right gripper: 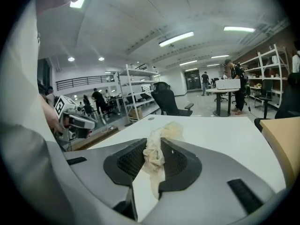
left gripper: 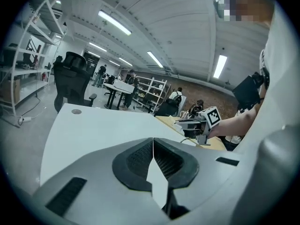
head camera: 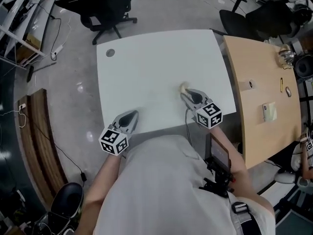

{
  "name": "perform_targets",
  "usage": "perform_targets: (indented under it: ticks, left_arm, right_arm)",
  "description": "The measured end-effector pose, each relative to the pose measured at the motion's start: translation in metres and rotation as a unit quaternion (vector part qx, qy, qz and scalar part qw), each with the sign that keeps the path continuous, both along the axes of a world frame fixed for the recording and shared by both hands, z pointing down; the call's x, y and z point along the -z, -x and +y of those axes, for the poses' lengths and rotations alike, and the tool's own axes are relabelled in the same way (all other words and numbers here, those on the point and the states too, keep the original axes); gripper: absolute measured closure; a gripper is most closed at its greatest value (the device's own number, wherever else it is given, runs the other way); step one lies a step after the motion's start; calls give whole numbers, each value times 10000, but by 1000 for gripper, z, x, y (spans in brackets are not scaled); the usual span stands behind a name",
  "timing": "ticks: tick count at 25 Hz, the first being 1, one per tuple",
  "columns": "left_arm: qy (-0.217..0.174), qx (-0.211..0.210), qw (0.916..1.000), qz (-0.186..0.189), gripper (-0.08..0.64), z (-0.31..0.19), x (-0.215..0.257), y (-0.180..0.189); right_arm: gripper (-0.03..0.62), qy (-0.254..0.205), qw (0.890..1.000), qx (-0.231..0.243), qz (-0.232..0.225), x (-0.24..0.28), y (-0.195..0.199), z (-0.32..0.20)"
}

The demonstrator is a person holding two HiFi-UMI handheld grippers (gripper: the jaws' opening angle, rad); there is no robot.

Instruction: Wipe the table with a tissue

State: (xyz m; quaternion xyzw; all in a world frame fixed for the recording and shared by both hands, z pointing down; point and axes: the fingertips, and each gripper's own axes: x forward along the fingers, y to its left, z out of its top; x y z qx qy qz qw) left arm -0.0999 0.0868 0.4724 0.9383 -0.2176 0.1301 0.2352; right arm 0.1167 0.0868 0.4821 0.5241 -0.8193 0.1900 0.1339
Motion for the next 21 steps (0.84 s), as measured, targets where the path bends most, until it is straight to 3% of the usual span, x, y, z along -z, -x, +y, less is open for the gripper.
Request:
perform_targets:
  ticks: [3, 7, 17, 21]
  left_arm:
    - [-77, -53, 9999, 109, 552, 16, 2, 9]
    - [-116, 14, 9998, 182, 552, 15, 8, 13]
    - [-43, -84, 9998, 189, 552, 55, -7, 16]
    - [-73, -103, 9997, 189, 552, 48, 4, 37]
  right_arm:
    - [503, -67, 9998, -181, -12, 6, 7, 30]
    - [503, -251, 9995, -185, 32, 22, 14, 19]
    - [503, -218, 9993, -292, 43, 17, 18, 68]
    - [503, -244, 9992, -332, 10, 27, 39, 62]
